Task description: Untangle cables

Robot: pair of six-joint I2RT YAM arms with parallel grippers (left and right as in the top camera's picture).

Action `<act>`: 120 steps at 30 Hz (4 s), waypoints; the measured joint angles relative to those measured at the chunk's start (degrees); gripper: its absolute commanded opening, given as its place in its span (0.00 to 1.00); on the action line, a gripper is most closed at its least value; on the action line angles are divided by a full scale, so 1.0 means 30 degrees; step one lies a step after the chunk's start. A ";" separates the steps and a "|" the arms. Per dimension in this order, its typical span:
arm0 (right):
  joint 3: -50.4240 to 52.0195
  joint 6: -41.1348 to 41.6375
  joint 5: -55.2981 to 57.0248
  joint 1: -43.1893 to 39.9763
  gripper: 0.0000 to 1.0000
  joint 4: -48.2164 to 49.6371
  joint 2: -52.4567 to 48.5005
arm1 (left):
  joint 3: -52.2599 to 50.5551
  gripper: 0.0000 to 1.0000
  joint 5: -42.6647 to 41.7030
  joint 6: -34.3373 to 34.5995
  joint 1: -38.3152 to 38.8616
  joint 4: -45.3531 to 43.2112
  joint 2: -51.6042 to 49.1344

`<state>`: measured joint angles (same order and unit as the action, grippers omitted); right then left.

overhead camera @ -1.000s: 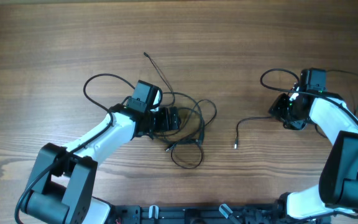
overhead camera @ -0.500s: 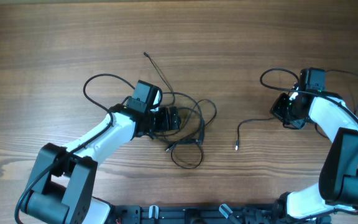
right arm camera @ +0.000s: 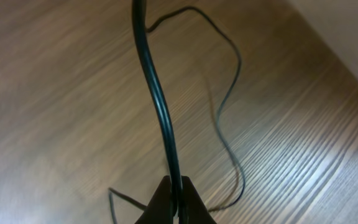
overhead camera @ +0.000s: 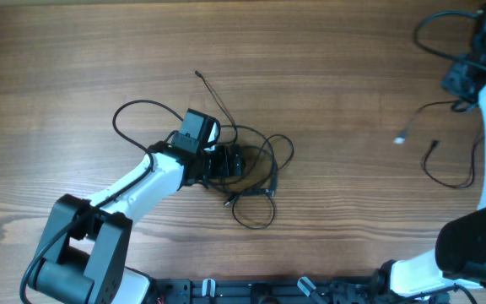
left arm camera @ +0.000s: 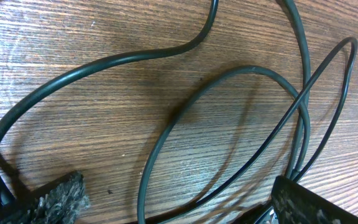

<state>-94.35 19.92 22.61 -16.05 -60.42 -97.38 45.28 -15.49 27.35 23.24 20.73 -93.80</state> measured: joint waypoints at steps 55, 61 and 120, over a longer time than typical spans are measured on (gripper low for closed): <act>0.9165 0.6003 -1.1555 2.1719 0.78 1.3741 -0.2754 | -0.1239 1.00 0.4670 0.1872 -1.0185 0.6244 0.6018; 0.9165 0.7359 -1.1519 2.1857 0.66 1.5140 -0.5020 | -0.1239 1.00 0.5195 0.2237 -1.0185 0.6258 0.5821; 0.1974 0.7286 -2.2003 1.2407 0.04 1.0397 0.3293 | -0.2295 0.13 -0.0597 -0.3359 -0.4605 0.2448 0.5697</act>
<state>-88.42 41.78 -43.40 21.17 -29.23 -87.50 38.39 -17.28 17.28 9.43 28.08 -76.71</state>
